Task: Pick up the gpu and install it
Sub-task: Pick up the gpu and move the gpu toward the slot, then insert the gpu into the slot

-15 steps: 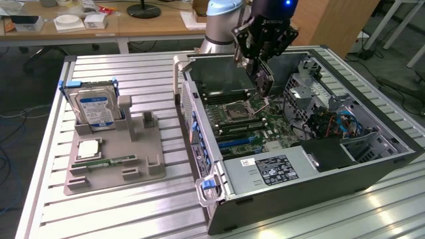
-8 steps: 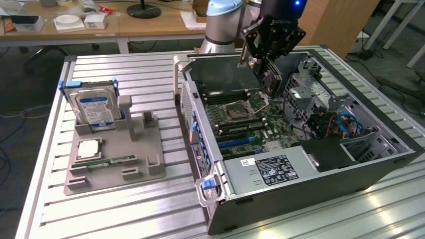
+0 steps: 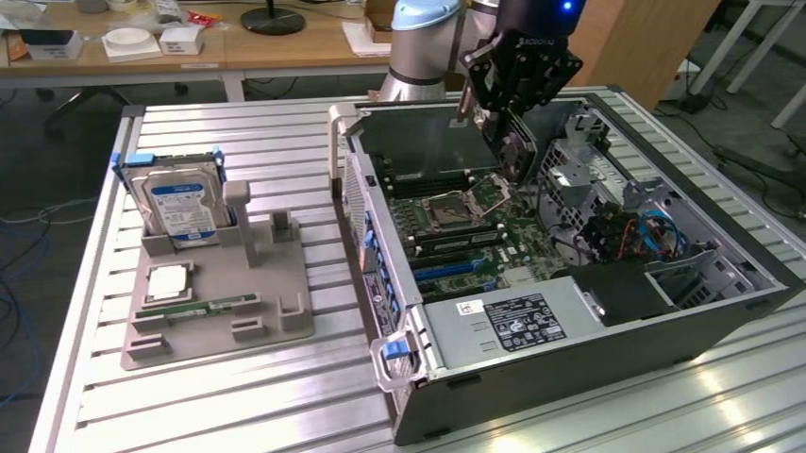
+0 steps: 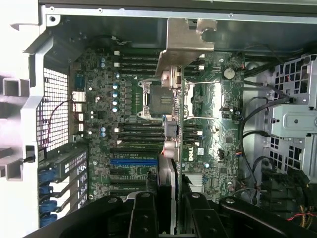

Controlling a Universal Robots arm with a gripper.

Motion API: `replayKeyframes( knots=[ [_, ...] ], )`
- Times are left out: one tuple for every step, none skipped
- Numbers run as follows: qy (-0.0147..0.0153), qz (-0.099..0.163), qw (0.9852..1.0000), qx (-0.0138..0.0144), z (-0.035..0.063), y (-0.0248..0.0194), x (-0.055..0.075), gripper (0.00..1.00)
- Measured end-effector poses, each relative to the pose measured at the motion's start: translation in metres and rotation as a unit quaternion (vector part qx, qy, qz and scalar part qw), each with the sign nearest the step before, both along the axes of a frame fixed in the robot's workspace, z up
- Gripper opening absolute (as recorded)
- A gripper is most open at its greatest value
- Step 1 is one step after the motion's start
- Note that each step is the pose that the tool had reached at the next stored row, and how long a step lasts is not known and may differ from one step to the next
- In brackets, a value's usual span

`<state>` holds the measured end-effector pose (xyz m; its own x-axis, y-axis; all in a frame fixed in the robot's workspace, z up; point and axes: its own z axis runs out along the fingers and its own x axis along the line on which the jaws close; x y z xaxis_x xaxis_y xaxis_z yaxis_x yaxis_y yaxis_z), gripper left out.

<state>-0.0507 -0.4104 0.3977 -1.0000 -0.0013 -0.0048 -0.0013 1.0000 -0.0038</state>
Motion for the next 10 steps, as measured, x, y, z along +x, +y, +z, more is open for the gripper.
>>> replayKeyframes(
  knots=[
    [0.0000,0.000,1.0000,0.0000,0.0000,0.0000,0.0000,0.27],
    [0.0000,0.000,1.0000,0.0000,0.0000,0.0000,0.0000,0.27],
    [0.0000,0.000,1.0000,0.0000,0.0000,0.0000,0.0000,0.27],
    [0.0000,0.000,1.0000,0.0000,0.0000,0.0000,0.0000,0.27],
    [0.0000,0.000,1.0000,0.0000,0.0000,0.0000,0.0000,0.27],
    [0.0000,0.000,1.0000,0.0000,0.0000,0.0000,0.0000,0.27],
    [0.0000,0.000,1.0000,0.0000,0.0000,0.0000,0.0000,0.27],
    [0.0000,0.000,1.0000,0.0000,0.0000,0.0000,0.0000,0.27],
    [0.0000,0.000,1.0000,0.0000,0.0000,0.0000,0.0000,0.27],
    [0.0000,0.000,1.0000,0.0000,0.0000,0.0000,0.0000,0.27]
  ],
)
